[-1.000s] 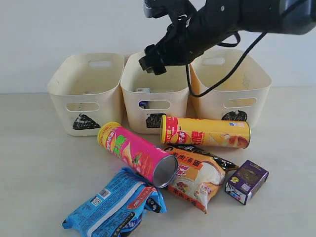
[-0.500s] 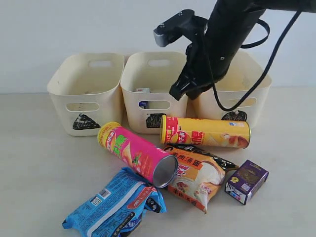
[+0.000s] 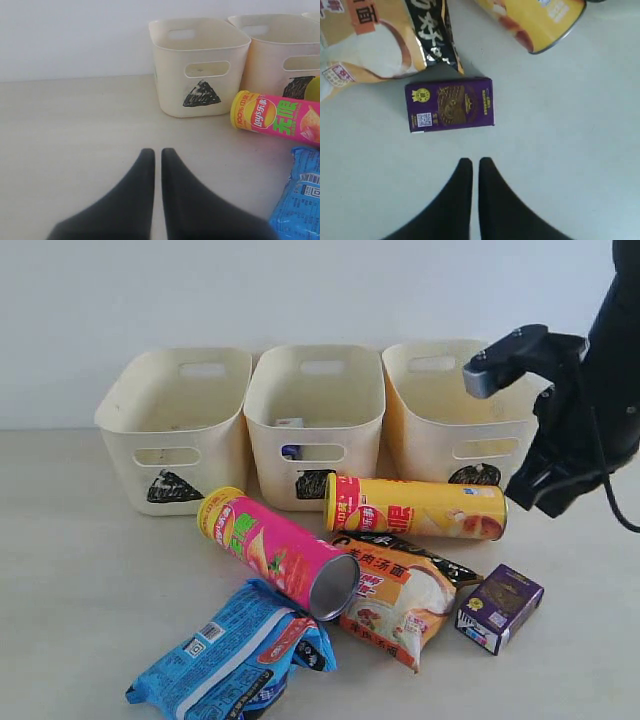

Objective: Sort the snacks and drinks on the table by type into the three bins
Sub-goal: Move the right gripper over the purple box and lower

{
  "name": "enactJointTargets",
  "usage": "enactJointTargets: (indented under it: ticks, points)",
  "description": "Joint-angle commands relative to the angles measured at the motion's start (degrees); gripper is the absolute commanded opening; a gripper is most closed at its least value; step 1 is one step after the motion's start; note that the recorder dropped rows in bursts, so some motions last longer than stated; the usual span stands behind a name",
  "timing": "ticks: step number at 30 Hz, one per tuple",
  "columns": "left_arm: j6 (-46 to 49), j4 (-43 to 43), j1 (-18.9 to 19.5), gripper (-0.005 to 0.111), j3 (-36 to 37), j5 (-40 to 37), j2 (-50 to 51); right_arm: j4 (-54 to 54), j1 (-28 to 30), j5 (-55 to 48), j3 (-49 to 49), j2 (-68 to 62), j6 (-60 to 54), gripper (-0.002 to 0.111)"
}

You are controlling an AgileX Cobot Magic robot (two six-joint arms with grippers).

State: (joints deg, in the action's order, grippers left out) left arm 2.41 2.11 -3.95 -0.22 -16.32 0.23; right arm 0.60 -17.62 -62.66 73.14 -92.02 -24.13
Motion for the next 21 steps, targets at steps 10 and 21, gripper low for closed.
enactJointTargets:
  ticks: [10, 21]
  points:
    - [-0.4, 0.0, 0.2, 0.004, 0.2, 0.4, -0.2, -8.3, 0.5, 6.8, -8.9, 0.4, -12.7, 0.066]
    - [-0.4, 0.0, 0.2, 0.004, 0.2, 0.4, -0.2, -7.6, 0.5, 20.5, -13.9, -2.0, -12.9, 0.105]
